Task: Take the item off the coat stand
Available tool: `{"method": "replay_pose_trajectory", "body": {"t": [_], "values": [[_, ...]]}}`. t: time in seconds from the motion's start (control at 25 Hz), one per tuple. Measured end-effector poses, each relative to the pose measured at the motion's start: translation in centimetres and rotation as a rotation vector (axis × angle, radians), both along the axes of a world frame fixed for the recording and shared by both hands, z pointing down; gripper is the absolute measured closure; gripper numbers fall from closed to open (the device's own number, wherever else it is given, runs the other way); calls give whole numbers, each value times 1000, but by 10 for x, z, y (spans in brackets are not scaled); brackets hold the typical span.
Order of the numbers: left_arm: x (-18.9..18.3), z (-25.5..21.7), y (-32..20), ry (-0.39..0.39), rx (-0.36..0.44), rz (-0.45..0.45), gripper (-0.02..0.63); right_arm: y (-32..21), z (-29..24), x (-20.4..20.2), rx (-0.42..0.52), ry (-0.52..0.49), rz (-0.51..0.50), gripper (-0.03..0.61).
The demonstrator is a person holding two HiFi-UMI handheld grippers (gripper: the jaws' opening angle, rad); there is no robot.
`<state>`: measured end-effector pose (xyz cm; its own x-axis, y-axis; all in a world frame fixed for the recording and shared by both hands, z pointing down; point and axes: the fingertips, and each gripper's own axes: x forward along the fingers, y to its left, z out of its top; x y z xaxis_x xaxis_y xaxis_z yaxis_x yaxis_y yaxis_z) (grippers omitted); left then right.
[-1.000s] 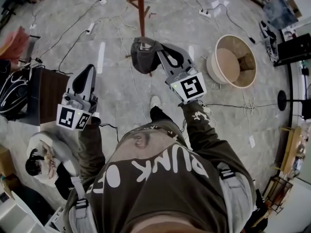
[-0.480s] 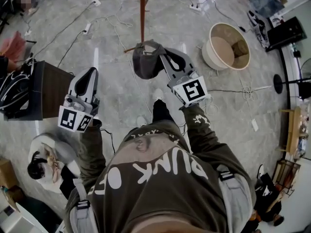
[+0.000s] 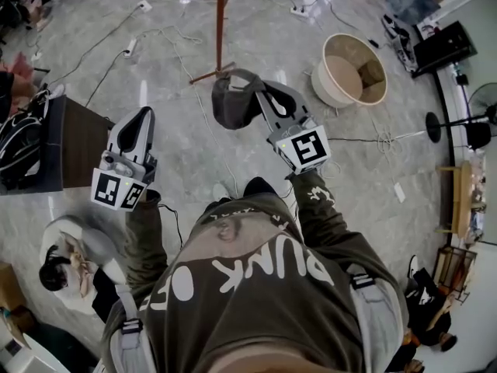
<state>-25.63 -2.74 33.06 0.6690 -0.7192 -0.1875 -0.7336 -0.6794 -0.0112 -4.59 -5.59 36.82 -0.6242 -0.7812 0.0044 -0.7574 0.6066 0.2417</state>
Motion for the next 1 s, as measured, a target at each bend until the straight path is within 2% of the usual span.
{"method": "replay_pose_trajectory", "body": {"t": [0.64, 1.0], "values": [[44, -10, -5, -32, 10, -12, 607, -11, 6, 36, -10, -34, -26, 554], [51, -13, -5, -44, 12, -22, 607, -13, 6, 45, -5, -34, -29, 555]]}}
